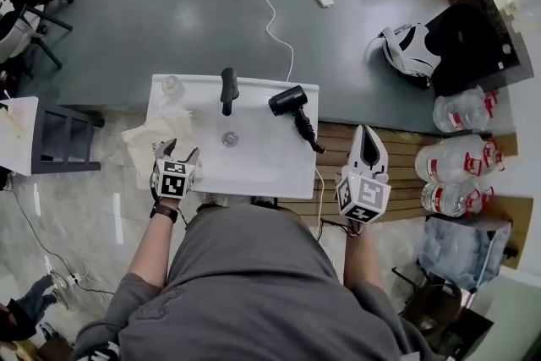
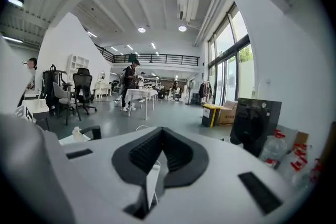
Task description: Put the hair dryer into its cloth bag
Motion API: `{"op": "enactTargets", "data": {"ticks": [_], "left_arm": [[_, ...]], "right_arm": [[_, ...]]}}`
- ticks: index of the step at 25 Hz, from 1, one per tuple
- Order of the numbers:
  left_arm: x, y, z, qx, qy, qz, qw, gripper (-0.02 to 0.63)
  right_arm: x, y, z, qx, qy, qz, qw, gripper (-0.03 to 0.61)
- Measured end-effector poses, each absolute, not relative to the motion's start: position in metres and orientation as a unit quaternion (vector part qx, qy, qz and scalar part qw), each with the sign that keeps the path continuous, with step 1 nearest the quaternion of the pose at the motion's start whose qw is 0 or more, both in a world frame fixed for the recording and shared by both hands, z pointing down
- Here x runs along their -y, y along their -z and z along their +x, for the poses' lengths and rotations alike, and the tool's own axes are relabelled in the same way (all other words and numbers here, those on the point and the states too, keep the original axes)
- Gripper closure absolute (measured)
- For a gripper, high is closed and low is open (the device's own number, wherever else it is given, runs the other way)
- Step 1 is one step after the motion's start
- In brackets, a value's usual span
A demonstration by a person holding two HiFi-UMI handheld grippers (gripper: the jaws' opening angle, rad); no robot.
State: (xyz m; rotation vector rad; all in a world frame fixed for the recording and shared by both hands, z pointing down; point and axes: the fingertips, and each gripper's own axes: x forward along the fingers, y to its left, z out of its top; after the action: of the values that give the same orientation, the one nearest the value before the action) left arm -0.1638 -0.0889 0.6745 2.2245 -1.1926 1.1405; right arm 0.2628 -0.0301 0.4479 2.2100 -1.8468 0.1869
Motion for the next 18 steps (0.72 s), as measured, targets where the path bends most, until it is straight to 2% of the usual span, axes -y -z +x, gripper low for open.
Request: {"op": "enactTargets", "data": {"ticks": [11,18], "left_arm": [[0.085,-0.770,-0.170,0.420,-0.541,0.702,0.194,0.335],[0.084,-0.793,-0.180,0.430,-0.566,0.669,0.220,0.421]], "right_arm": [[0.017,-0.453,0.324,0.603,-0.067,0.779,0.155,0.577],[0.018,-0.458,0.342,0.593,-0.071,0.784,0.166,0.577]]}}
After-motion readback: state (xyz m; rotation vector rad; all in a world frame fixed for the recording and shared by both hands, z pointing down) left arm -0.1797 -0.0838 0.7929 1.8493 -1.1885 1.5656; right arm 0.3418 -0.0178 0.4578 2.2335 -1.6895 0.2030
